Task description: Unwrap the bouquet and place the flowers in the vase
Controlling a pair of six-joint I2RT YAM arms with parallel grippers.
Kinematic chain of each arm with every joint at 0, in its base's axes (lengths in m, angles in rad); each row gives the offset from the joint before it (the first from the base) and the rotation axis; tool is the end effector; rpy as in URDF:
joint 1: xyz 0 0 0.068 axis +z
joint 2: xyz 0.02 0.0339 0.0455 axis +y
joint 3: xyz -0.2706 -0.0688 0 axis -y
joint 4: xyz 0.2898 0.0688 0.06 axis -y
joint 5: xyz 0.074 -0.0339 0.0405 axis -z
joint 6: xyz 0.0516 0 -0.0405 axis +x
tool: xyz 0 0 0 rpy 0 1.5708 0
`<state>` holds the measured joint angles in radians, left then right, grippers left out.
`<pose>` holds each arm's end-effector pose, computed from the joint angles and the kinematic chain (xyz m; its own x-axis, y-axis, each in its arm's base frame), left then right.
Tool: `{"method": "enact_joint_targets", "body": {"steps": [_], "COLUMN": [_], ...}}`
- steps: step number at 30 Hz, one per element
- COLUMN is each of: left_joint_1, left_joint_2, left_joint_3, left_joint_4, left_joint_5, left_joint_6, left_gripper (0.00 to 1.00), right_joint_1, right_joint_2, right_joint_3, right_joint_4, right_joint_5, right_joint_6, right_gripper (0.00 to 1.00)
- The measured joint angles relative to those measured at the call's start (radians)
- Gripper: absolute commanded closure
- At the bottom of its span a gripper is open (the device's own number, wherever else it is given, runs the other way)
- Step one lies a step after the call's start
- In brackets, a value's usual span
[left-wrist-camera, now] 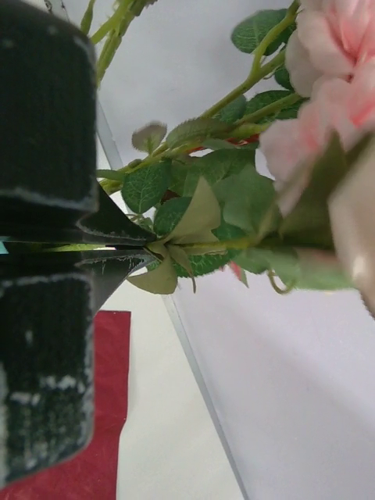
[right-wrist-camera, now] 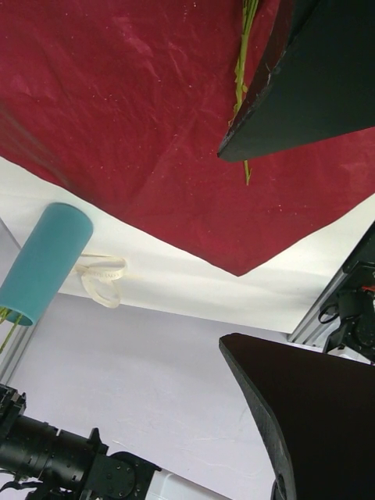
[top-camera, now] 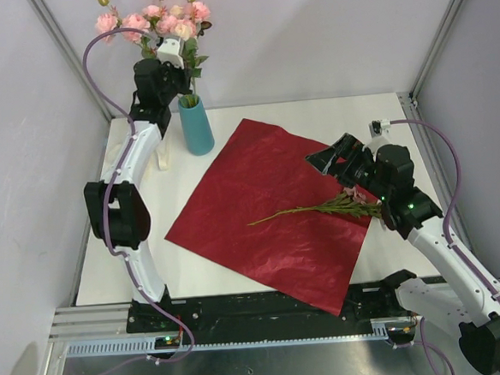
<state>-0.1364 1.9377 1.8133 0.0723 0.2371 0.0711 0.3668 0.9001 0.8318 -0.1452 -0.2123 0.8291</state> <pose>0.5294 -0.0849 0.3832 -0.0256 0.0732 -0.9970 0.3673 0.9282 0.0587 0.2450 0.1058 0.3392 -0.5338 0.5670 -0.6273 -0.2209 0.6226 0.7507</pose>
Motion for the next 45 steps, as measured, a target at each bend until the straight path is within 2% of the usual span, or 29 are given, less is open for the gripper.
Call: {"method": "enact_joint_targets", "body": {"steps": [4,8,10,12,15,17,22,27,33,40,45], "left_joint_1": [0.0,-0.001,-0.002,-0.003,-0.003,-0.003,-0.002,-0.002,-0.002,-0.005,-0.037], "left_joint_2": [-0.017,-0.024,-0.029,-0.035,-0.052,-0.069,-0.159,-0.307,-0.509,-0.738,-0.927], "left_joint_3": [-0.037,-0.072,-0.085,-0.092,-0.101,-0.108,-0.146,-0.23,-0.404,-0.669,-0.853], "left_joint_4": [0.002,0.006,0.008,0.007,-0.008,-0.014,-0.029,-0.032,-0.054,-0.141,-0.19], "left_joint_5": [0.003,0.003,0.003,0.002,-0.004,-0.009,-0.024,-0.019,0.032,0.13,0.143], "left_joint_6": [-0.001,-0.003,-0.008,-0.011,-0.021,-0.028,-0.054,-0.102,-0.209,-0.333,-0.38], "left_gripper": [1.0,0.88,0.79,0.65,0.38,0.24,0.04,0.01,0.0,0.0,0.0], "right_joint_1": [0.0,0.0,0.0,0.0,0.0,0.0,0.002,0.005,0.019,0.052,0.06], "right_joint_2": [0.0,0.0,-0.001,-0.001,-0.006,-0.013,-0.041,-0.061,-0.056,0.032,0.101], "right_joint_3": [0.0,0.0,0.0,0.0,0.0,0.0,0.0,0.0,-0.001,-0.026,-0.068], "right_joint_4": [-0.004,-0.018,-0.022,-0.023,-0.033,-0.049,-0.113,-0.203,-0.354,-0.517,-0.548], "right_joint_5": [0.0,0.001,0.001,0.001,0.005,0.013,0.065,0.138,0.246,0.35,0.396], "right_joint_6": [0.0,0.001,0.001,0.001,0.004,0.01,0.058,0.15,0.327,0.568,0.69], "right_gripper": [0.02,0.02,0.02,0.02,0.02,0.02,0.02,0.02,0.05,0.2,0.25]}}
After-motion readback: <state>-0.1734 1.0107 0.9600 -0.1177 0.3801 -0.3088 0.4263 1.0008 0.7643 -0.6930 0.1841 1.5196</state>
